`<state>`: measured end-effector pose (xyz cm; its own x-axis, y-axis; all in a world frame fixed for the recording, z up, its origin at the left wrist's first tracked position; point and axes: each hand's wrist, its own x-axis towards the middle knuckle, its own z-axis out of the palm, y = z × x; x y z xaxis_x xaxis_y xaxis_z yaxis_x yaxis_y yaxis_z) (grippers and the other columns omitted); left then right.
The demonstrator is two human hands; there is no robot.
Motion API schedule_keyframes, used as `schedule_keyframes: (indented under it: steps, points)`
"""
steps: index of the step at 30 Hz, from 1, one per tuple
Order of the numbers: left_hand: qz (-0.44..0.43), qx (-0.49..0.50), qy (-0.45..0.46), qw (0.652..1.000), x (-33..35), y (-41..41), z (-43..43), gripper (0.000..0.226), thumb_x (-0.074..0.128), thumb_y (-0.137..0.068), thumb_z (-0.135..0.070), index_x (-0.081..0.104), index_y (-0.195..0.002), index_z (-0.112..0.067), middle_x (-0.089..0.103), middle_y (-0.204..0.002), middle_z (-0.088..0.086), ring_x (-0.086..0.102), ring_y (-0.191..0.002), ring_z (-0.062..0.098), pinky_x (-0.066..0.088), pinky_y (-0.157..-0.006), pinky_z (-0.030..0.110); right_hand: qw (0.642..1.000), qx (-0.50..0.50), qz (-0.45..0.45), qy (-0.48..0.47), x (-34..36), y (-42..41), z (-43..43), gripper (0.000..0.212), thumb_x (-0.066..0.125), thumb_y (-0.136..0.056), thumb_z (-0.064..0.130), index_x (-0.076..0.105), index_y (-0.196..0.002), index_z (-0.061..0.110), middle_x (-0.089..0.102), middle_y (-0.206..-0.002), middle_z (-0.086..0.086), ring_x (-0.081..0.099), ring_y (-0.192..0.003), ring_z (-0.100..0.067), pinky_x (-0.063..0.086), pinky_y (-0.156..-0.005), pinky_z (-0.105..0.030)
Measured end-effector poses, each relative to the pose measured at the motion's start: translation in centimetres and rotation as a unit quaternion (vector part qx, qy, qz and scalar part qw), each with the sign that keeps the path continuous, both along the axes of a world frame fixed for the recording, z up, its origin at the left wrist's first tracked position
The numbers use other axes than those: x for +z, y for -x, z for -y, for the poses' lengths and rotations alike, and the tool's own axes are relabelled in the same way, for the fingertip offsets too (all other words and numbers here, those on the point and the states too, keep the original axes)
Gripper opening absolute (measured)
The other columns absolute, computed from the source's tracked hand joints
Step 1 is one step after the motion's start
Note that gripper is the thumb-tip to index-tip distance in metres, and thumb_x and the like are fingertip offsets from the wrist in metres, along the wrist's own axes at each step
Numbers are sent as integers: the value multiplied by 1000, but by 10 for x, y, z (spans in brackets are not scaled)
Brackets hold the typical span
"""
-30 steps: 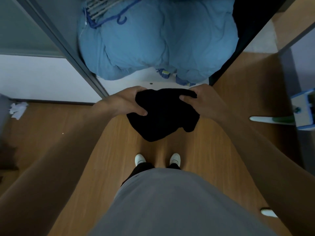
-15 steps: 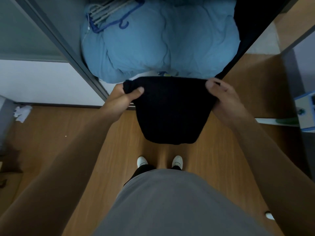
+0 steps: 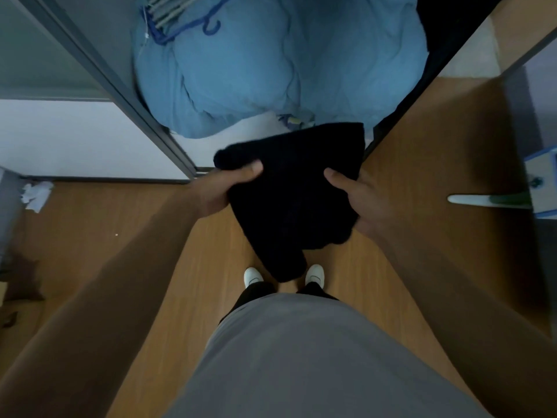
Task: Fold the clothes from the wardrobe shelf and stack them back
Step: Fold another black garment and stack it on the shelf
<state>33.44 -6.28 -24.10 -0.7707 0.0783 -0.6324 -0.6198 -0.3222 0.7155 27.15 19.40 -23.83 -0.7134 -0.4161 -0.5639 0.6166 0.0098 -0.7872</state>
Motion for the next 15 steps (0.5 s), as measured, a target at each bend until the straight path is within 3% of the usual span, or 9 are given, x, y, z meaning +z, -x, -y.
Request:
schedule_keyframes:
  steps: [2, 4, 7, 10, 12, 15]
  points:
    - [-12, -31, 42, 999, -12, -3, -7, 55, 75, -78, -27, 61, -127, -8, 71, -121, 3, 65, -117, 19, 50, -100, 28, 999, -21, 31, -32, 3, 1, -3, 42, 73, -89, 27, 61, -129, 18, 73, -116, -7, 73, -98, -19, 60, -76, -30]
    - [-14, 13, 19, 1000, -14, -1, -13, 44, 71, -87, -26, 63, -126, -8, 73, -117, 5, 67, -112, 21, 53, -93, 27, 997, -44, 58, -2, 6, 4, -15, 44, 74, -88, 29, 62, -128, 16, 71, -120, -10, 72, -103, -23, 60, -76, -31]
    - [19, 84, -88, 992, -10, 6, -13, 50, 72, -87, -44, 65, -128, -15, 71, -123, 7, 68, -114, 22, 55, -92, 31, 996, 45, 23, 72, 9, 5, -29, 33, 69, -90, 36, 68, -122, 30, 69, -126, 0, 65, -118, -18, 55, -88, -27]
    - [16, 104, -112, 988, -10, 8, -7, 52, 61, -89, -60, 75, -116, -17, 72, -120, 8, 69, -110, 21, 59, -82, 30, 992, 119, -40, 9, -1, -7, -19, 29, 71, -90, 25, 70, -108, 46, 71, -119, 14, 64, -116, -8, 52, -95, -26]
    - [-10, 119, -135, 984, -19, -1, 4, 57, 53, -91, -65, 75, -114, -18, 73, -117, 7, 70, -109, 20, 59, -79, 29, 998, 56, -41, -14, -7, -9, -4, 31, 75, -88, 21, 68, -114, 36, 72, -118, 8, 66, -113, -11, 54, -95, -29]
    - [-37, 32, -168, 985, -42, -27, 25, 69, 59, -81, -68, 60, -134, -24, 62, -136, 3, 58, -127, 20, 49, -101, 35, 999, -28, 17, 20, -7, -3, 14, 30, 72, -90, 19, 69, -120, 15, 72, -119, -5, 68, -112, -20, 57, -86, -29]
